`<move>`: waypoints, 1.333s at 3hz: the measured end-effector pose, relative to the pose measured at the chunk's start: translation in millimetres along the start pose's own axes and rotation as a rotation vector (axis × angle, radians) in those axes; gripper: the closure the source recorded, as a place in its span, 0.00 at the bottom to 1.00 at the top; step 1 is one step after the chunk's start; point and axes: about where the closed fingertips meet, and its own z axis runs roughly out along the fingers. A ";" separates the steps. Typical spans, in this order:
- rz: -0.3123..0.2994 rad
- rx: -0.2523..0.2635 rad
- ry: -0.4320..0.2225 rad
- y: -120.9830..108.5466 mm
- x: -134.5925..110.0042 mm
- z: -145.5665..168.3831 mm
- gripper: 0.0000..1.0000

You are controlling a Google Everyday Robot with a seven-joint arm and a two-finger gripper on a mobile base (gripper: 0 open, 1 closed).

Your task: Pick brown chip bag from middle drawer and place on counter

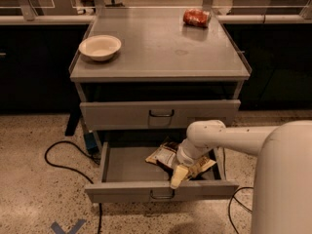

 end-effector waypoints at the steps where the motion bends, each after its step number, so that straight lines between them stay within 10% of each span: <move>1: -0.013 0.028 -0.029 -27.7 -11.8 -2.5 0.00; 4: 0.049 0.138 0.022 -70.0 19.4 15.0 0.00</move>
Offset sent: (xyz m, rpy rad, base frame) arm 0.0276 0.0029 0.0045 0.0201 -0.0320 0.0066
